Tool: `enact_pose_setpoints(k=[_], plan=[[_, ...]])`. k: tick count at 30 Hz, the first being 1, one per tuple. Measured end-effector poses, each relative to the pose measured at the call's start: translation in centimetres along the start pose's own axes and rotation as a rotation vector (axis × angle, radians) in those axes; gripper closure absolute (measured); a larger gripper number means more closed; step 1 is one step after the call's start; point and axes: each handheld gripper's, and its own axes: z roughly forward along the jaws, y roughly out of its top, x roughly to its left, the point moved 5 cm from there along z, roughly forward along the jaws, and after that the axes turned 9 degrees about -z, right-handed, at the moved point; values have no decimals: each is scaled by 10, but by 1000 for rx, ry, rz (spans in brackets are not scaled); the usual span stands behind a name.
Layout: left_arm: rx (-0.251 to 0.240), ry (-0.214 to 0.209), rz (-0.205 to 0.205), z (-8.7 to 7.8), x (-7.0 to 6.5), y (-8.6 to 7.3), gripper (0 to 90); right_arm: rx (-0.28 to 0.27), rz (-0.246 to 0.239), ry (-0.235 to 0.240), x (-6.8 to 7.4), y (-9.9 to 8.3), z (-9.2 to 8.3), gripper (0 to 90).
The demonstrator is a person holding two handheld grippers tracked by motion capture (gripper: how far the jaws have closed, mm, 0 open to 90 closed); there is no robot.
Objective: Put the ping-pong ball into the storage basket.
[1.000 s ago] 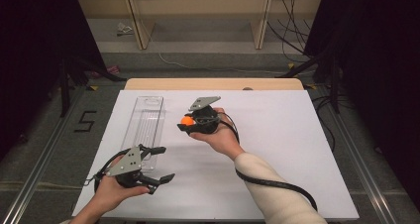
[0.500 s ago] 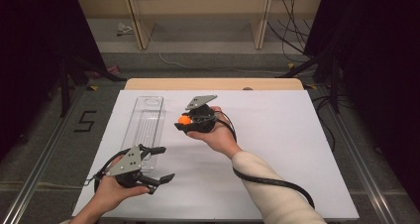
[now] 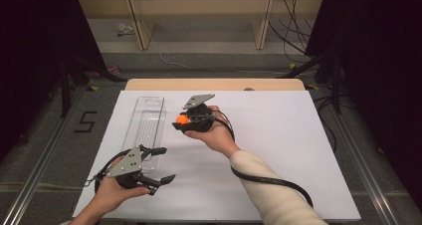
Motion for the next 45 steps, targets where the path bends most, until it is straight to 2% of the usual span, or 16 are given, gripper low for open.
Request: enact_pose_setpoints(k=[45], plan=[[3, -6, 2, 1, -1, 0, 162, -2, -14, 15, 1, 17, 13, 514]])
